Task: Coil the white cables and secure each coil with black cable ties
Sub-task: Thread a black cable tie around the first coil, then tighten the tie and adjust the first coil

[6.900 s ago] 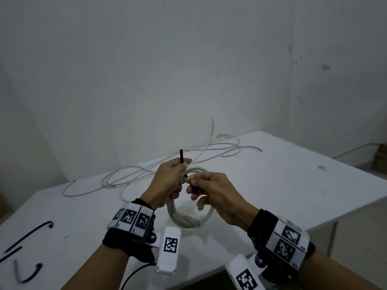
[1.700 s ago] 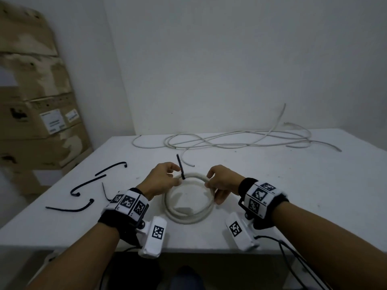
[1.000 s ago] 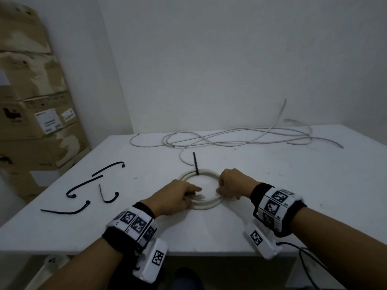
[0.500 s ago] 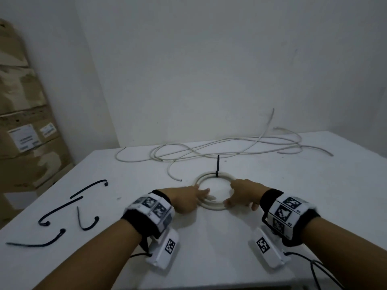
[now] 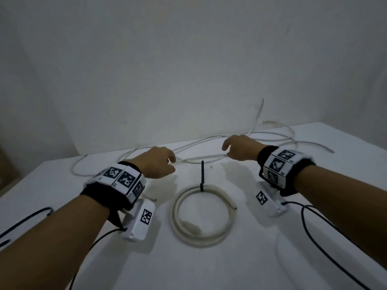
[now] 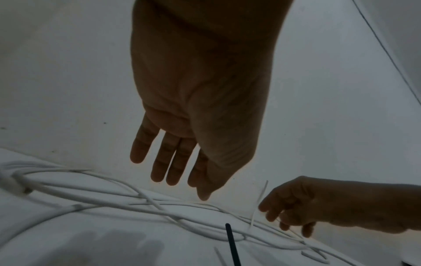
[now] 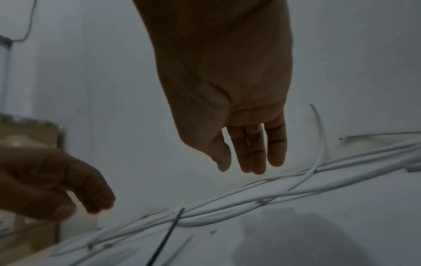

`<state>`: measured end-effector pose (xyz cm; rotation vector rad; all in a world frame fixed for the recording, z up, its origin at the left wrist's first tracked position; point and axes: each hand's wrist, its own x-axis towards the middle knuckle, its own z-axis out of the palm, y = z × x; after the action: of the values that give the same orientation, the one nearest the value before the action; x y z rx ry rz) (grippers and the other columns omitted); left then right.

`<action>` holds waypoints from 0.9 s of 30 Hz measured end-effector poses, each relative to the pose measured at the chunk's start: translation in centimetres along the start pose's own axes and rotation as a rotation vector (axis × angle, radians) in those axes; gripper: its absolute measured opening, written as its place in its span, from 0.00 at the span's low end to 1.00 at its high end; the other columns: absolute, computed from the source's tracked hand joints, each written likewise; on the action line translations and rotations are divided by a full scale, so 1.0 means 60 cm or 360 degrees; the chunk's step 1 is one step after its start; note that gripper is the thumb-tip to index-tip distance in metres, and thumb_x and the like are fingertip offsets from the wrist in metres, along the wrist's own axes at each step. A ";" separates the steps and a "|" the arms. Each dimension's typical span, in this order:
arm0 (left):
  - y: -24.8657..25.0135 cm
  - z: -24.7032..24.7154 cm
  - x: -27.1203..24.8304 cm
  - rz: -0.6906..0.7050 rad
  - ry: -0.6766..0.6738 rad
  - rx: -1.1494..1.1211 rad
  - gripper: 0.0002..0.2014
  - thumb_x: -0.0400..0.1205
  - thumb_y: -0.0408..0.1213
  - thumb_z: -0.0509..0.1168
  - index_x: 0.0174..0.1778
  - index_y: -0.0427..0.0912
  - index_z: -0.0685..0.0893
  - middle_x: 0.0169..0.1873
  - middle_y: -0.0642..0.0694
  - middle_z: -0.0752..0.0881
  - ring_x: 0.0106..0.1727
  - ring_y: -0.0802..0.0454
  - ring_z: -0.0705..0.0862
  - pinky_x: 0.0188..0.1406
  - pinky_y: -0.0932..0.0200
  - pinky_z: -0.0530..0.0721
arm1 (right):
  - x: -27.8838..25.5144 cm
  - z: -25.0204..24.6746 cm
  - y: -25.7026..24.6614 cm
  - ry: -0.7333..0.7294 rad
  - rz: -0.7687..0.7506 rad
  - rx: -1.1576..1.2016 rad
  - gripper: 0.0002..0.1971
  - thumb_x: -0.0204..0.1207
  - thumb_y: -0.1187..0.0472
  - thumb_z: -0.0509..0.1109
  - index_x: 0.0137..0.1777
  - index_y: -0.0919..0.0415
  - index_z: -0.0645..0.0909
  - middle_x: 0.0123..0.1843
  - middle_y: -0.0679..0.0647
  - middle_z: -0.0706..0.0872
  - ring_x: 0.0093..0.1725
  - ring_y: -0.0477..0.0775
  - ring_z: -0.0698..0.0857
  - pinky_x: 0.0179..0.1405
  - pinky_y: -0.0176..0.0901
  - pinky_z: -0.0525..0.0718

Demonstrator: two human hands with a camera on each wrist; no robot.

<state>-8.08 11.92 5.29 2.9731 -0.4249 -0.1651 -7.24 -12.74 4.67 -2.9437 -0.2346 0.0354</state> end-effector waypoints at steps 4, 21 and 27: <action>-0.003 -0.001 0.076 0.0013 -0.0027 0.0057 0.21 0.82 0.44 0.64 0.71 0.47 0.76 0.69 0.44 0.77 0.66 0.46 0.77 0.63 0.56 0.76 | 0.096 0.033 0.025 -0.0178 -0.0017 -0.0373 0.22 0.81 0.63 0.60 0.75 0.62 0.69 0.76 0.59 0.73 0.73 0.60 0.73 0.69 0.49 0.73; 0.129 -0.084 0.016 0.0325 0.0558 -0.0531 0.35 0.81 0.47 0.67 0.82 0.48 0.60 0.75 0.43 0.74 0.73 0.46 0.74 0.71 0.54 0.73 | -0.046 -0.142 -0.003 0.0888 -0.0507 -0.0368 0.05 0.83 0.62 0.56 0.54 0.57 0.73 0.40 0.52 0.81 0.38 0.58 0.77 0.37 0.46 0.68; 0.228 -0.167 -0.081 0.0507 0.1007 -0.1234 0.15 0.85 0.43 0.59 0.35 0.43 0.80 0.26 0.49 0.75 0.28 0.51 0.71 0.29 0.55 0.69 | -0.170 -0.224 -0.004 0.1091 -0.0541 -0.0206 0.06 0.83 0.58 0.60 0.55 0.60 0.73 0.42 0.51 0.83 0.38 0.59 0.80 0.34 0.43 0.69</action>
<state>-15.13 1.43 17.61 2.0155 -0.5660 0.5098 -16.82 -16.63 18.01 -2.7831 -0.6299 -1.0371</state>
